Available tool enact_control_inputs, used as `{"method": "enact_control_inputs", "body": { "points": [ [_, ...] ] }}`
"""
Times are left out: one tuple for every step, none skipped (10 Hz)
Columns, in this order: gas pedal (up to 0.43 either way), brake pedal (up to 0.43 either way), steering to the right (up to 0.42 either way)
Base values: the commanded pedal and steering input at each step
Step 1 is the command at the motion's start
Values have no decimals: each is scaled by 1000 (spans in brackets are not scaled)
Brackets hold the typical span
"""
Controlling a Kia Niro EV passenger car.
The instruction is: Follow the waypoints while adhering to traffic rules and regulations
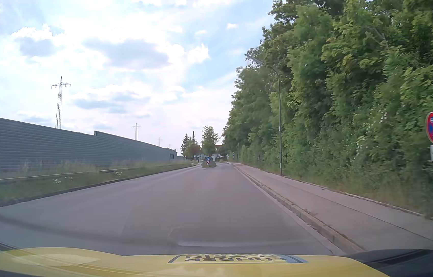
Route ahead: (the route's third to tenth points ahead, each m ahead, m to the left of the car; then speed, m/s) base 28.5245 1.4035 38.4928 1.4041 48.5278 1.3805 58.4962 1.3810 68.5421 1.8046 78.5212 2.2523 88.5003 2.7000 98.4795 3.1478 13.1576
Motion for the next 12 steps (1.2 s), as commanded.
{"method": "enact_control_inputs", "body": {
  "points": [
    [79, 0, 3],
    [79, 0, 3],
    [79, 0, 3],
    [79, 0, 3],
    [79, 0, 3],
    [79, 0, 3],
    [79, 0, 2],
    [79, 0, 2],
    [79, 0, 1],
    [79, 0, 0],
    [79, 0, -1],
    [79, 0, -1]
  ]
}}
